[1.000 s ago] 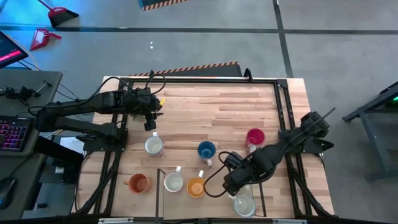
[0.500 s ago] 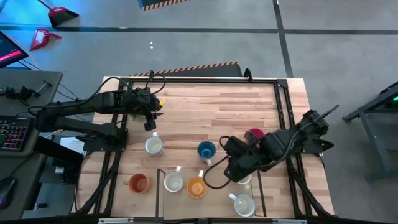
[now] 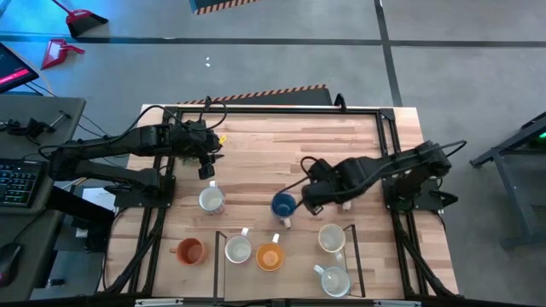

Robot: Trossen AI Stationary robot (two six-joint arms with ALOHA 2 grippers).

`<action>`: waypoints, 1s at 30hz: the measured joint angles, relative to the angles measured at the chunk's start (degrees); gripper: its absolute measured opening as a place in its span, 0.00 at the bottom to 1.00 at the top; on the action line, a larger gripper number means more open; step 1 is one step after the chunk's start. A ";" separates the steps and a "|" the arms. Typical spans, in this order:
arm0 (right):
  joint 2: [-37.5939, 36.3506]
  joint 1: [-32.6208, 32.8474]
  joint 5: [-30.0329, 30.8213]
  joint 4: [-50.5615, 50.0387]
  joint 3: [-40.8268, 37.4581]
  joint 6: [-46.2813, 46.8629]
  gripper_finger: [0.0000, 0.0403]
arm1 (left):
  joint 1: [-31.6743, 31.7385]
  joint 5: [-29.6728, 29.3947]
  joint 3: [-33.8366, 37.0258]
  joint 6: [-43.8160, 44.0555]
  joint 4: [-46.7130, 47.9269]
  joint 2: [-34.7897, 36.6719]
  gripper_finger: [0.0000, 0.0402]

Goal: Place coffee mugs
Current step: Put the red pattern mug on the shelf

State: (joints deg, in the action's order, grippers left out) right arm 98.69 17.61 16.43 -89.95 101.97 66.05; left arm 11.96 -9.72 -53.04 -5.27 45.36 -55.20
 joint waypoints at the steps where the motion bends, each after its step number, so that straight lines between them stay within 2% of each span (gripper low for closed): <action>1: -0.62 -0.29 -0.26 -0.10 -2.18 0.54 0.21 | -0.01 -0.01 0.00 0.08 0.00 0.02 0.35; 5: -2.97 -0.76 -1.04 0.33 -8.60 3.37 0.21 | 0.01 0.06 0.00 0.12 0.07 0.00 0.35; 8: -4.62 -0.62 2.14 2.92 -9.54 3.10 0.21 | -0.20 1.20 0.00 0.93 -0.99 0.02 0.35; 11: -6.62 -0.20 11.12 3.72 -7.75 2.76 0.21 | -0.90 6.06 0.00 2.19 -4.45 0.02 0.35; 14: -9.79 -0.19 22.60 5.43 -6.40 1.09 0.21 | -2.26 8.28 0.00 2.89 -8.24 0.02 0.35; 17: -13.46 -1.35 27.68 9.00 -6.27 -5.84 0.21 | -3.66 9.01 -0.02 3.59 -9.96 0.02 0.35; 23: -18.35 -8.80 27.43 12.52 -6.27 -20.96 0.21 | -7.40 9.05 -0.02 10.86 -3.04 0.02 0.35; 26: -19.87 -15.38 21.64 16.39 -6.55 -29.99 0.21 | -9.28 8.84 -0.02 16.08 1.05 0.02 0.35; 30: -21.87 -24.28 10.74 30.59 -9.77 -42.85 0.21 | -11.19 6.03 -0.02 20.78 1.46 0.04 0.35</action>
State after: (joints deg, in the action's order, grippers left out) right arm 76.82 -6.67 27.16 -59.36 92.20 23.20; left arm 0.77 -3.68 -53.06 15.51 46.83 -55.16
